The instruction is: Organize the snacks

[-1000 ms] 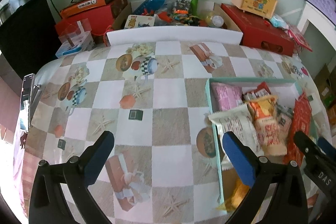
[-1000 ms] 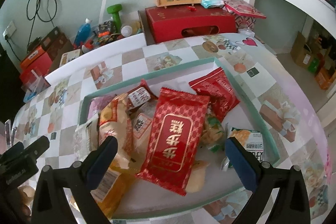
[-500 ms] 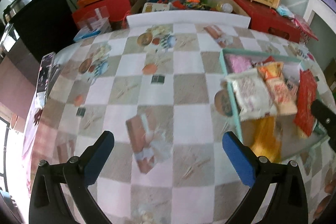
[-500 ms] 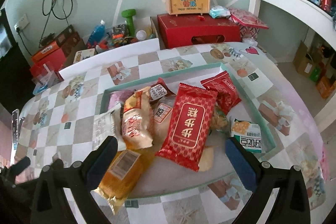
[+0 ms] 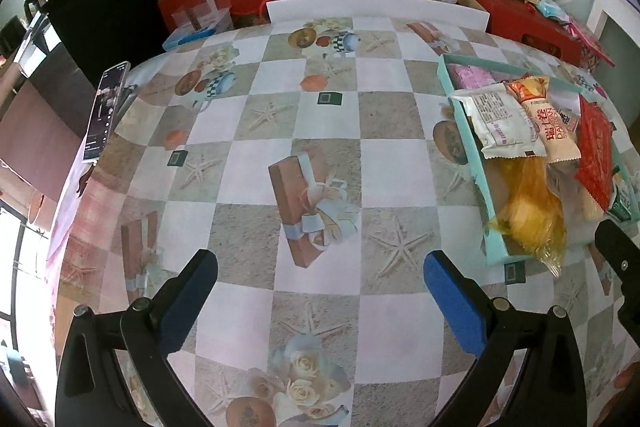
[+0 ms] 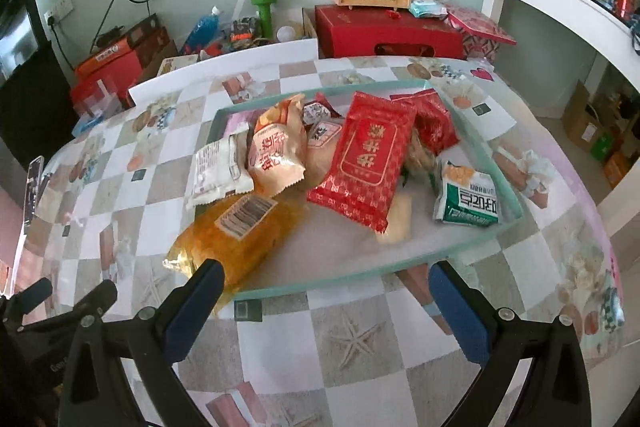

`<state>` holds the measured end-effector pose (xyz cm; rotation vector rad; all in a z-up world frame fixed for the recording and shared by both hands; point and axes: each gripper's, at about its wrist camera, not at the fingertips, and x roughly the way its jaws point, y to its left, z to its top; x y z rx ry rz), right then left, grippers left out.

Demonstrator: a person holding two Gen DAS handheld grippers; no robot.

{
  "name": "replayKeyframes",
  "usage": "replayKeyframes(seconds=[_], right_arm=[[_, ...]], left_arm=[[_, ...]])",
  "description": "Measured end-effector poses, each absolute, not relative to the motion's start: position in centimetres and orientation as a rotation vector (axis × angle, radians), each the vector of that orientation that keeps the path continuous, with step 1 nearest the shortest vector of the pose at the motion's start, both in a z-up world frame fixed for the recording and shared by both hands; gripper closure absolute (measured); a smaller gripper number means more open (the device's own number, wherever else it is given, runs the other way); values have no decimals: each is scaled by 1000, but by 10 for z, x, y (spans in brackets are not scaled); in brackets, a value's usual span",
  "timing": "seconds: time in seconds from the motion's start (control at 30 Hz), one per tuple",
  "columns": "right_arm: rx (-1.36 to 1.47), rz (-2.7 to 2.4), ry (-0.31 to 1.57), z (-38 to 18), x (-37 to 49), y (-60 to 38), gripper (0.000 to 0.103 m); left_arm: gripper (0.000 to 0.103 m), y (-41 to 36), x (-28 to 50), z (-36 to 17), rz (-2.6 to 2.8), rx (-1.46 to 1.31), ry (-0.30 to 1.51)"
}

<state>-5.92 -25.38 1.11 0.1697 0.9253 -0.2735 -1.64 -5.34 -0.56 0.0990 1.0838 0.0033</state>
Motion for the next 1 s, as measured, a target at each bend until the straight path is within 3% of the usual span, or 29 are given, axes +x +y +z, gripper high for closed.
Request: replayKeyframes(seconds=[1.0], right_arm=[[161, -266, 944, 1, -48, -255, 0]], left_arm=[[1, -47, -3, -11, 11, 35, 1109]])
